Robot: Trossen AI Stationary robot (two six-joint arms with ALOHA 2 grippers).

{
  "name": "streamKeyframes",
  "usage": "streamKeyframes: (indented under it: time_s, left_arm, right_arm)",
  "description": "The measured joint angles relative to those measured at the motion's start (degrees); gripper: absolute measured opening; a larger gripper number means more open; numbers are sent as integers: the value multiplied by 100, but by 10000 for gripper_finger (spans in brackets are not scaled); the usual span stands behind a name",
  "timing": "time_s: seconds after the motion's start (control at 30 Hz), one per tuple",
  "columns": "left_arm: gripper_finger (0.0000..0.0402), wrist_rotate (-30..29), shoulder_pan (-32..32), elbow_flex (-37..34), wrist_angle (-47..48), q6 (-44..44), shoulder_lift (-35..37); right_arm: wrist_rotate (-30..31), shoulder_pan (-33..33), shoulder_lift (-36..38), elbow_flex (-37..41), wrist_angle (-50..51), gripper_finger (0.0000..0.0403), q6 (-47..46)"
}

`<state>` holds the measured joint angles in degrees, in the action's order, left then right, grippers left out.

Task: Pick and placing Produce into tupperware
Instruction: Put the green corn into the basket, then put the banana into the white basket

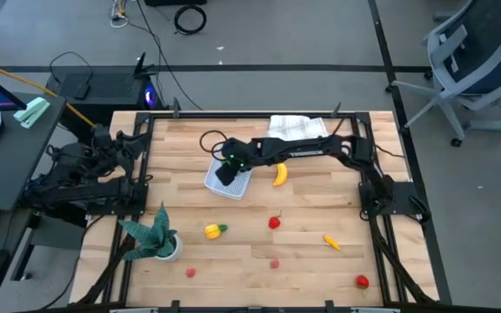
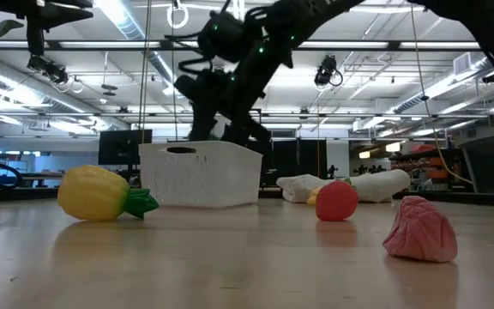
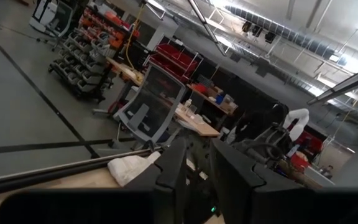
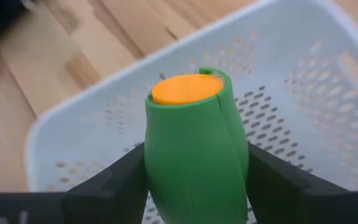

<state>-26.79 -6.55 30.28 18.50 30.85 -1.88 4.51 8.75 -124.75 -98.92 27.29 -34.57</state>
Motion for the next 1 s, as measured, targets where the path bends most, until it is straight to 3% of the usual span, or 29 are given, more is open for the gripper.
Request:
streamKeyframes:
  time_s: [0.37, 0.7, 1.0]
  left_arm:
    - [79, 0, 1, 1, 28, 0, 1]
    - [87, 0, 0, 1, 26, 0, 1]
    - [81, 0, 0, 1, 22, 2, 1]
  right_arm:
    - [-34, -4, -183, -1, -11, 234, 794]
    - [-38, -7, -183, -1, 89, 267, 1353]
    - [138, -1, -51, 3, 95, 278, 1166]
